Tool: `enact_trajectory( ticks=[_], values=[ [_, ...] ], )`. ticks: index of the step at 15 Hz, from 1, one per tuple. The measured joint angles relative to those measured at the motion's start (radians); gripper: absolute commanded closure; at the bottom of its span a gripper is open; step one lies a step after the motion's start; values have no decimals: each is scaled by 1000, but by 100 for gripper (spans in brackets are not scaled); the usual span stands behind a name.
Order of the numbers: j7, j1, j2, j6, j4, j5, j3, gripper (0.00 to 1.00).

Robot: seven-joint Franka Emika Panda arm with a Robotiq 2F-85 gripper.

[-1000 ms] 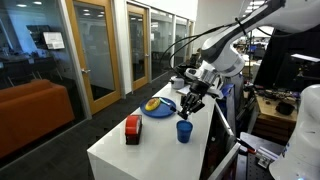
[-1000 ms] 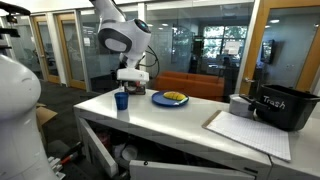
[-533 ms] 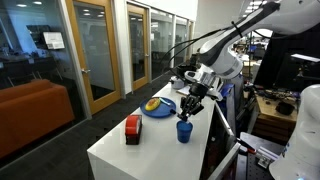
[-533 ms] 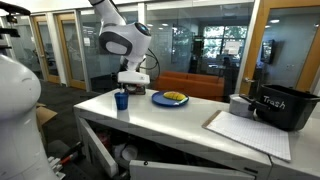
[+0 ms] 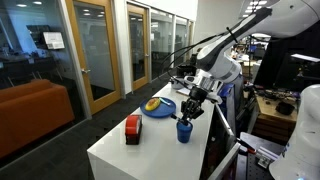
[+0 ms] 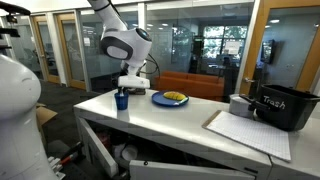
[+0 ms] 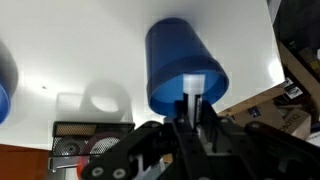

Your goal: Put the marker in the cup

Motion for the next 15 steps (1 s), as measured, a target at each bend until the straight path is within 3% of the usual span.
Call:
enact_trajectory(
  ticks=[2,3,5,12,15],
  values=[
    [-1,0,7,3,0,0,2,95],
    [-2,0,10,6,0,0,4,56],
    [-2,0,17,11,0,1,9,49],
    [-2,0,18,16,1,1,20,0],
    [4,0,13,25,6,-5,36,0]
  ],
)
